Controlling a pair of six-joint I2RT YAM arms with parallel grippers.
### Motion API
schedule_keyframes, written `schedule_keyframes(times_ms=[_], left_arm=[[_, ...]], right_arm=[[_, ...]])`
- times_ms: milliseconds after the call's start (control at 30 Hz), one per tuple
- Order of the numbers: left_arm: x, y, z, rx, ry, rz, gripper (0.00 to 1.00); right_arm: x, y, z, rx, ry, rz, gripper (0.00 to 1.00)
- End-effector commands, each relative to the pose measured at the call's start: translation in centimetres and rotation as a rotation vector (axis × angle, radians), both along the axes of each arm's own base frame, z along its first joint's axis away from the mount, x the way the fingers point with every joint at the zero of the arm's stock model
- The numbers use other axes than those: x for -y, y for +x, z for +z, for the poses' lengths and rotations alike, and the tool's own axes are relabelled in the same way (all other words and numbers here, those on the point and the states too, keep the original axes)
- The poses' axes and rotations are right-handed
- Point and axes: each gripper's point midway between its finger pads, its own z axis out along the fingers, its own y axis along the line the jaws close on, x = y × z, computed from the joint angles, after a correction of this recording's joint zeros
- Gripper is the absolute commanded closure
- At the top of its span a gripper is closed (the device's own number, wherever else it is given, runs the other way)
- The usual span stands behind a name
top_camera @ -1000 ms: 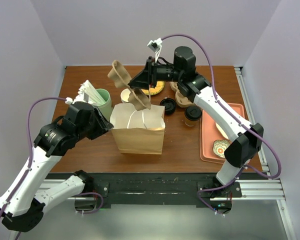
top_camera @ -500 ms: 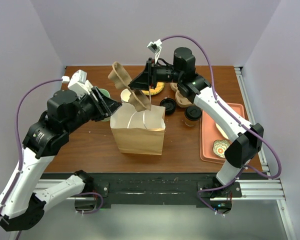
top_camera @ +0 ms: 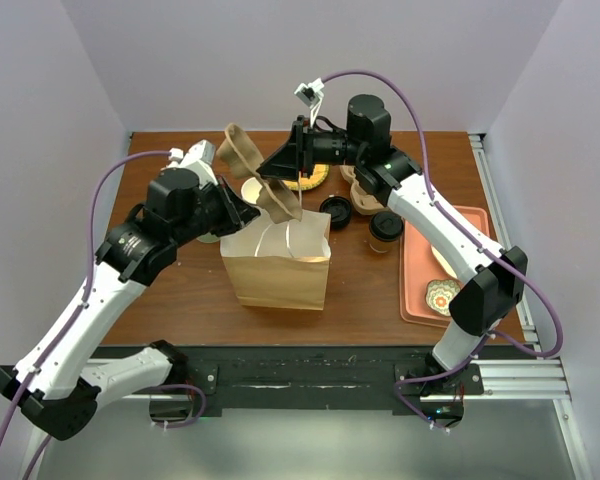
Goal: Pack the takeout coffee
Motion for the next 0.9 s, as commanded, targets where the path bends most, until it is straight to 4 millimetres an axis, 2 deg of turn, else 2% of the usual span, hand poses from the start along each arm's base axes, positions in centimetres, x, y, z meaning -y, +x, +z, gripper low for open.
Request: schedule_keyframes(times_ms=[0, 267, 533, 700, 867], left_arm=[[-0.2, 0.6, -0.8, -0.022, 0.005, 0.039, 1.00], [-0.3, -0.1, -4.1, -0.151, -0.015, 0.083, 1.00], [0.2, -0.8, -5.5, -0.205, -0.058, 0.078, 1.00], [0.7, -0.7, -5.1, -0.194, -0.092, 0.064, 1.00], [1.0, -0.6, -5.6, -0.197, -0.103, 0.060, 1.00]], right_arm=[[0.9, -1.2, 3.4, 0.074, 0.052, -0.011, 0.78], [1.0, -1.0, 3.2, 0.072, 0.049, -0.023, 0.78], [1.1, -0.9, 3.2, 0.070, 0.050, -0.032, 0.78], [1.2, -1.0, 3.3, 0.076, 0.051, -0.041, 0.79], [1.3, -1.0, 3.2, 0.076, 0.050, -0.044, 0.79]])
